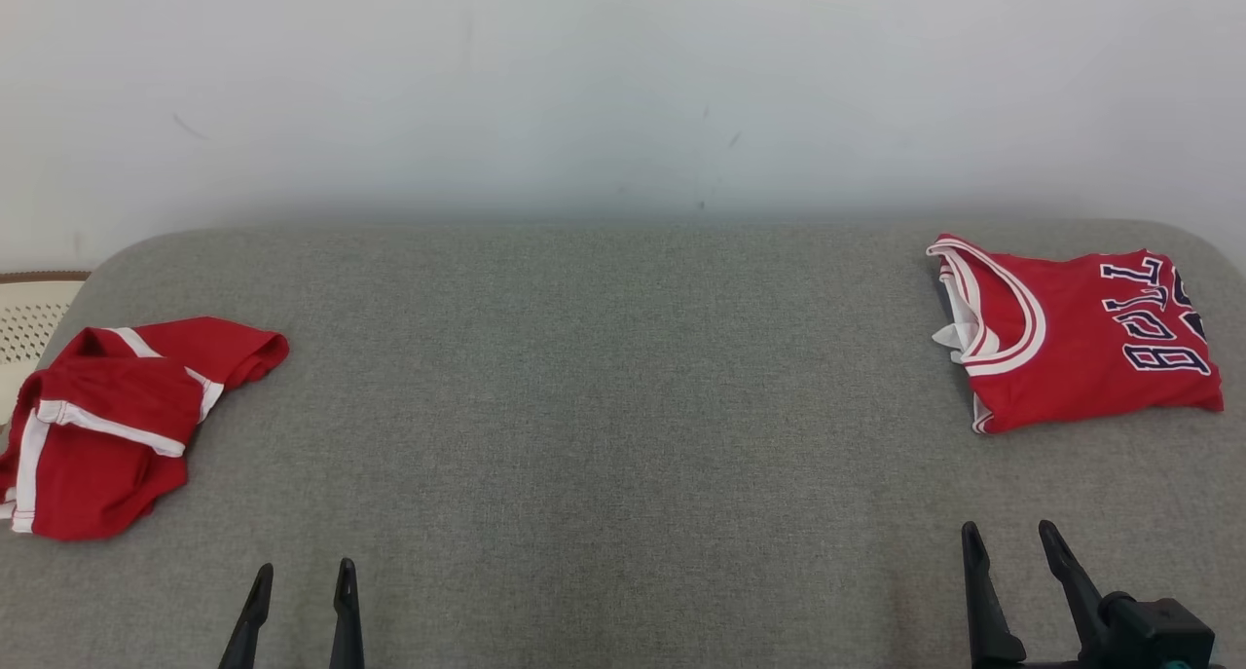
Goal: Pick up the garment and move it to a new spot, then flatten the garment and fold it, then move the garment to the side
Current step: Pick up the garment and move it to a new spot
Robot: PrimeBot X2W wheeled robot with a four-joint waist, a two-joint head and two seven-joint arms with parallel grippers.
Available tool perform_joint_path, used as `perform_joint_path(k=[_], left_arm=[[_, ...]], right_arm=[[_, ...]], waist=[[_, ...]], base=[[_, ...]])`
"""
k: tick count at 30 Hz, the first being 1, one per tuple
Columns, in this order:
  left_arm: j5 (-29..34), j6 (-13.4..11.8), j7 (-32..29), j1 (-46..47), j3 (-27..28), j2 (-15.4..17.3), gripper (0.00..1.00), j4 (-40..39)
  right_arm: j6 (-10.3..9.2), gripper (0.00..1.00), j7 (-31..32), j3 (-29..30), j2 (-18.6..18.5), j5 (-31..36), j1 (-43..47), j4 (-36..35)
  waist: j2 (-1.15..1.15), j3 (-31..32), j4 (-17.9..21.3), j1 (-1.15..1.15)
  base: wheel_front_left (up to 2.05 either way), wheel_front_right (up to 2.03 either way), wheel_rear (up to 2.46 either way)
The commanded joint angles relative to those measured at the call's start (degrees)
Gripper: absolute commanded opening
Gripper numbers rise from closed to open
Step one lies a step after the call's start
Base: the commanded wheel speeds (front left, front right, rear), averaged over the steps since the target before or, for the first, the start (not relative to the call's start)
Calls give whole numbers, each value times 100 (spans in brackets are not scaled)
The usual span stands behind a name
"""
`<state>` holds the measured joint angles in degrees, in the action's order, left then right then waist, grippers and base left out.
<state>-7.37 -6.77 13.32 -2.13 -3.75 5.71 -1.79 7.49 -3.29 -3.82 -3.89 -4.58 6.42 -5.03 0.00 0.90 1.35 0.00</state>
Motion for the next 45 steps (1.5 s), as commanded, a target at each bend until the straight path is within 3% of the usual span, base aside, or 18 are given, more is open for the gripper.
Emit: perform_joint_path(k=[1, 8, 15, 35, 45], left_arm=[[-39, -32, -7, -7, 31, 41, 100, 0], [-83, -128, -58, -3, 79, 44, 100, -25], [-169, -182, -103, 68, 116, 43, 100, -28], [-264, -291, -405, -24, 236, 226, 100, -84], [-337, -446, -410, -182, 377, 268, 100, -212]], right_arm=[[1, 100, -8, -3, 15, -7, 40, 4], [1, 100, -3, -49, -11, -90, 27, 88], [1, 100, -39, -25, -4, -165, 77, 126], [1, 100, -163, -169, -13, -289, -213, 400], [1, 100, -208, -295, 30, -309, -253, 541]], waist=[[0, 1, 4, 0], [0, 24, -66, 0], [0, 13, -427, 0], [0, -20, -2204, 0], [0, 3, -2526, 0]], base=[[0, 0, 0], [0, 0, 0], [0, 0, 0], [0, 0, 0], [0, 0, 0]])
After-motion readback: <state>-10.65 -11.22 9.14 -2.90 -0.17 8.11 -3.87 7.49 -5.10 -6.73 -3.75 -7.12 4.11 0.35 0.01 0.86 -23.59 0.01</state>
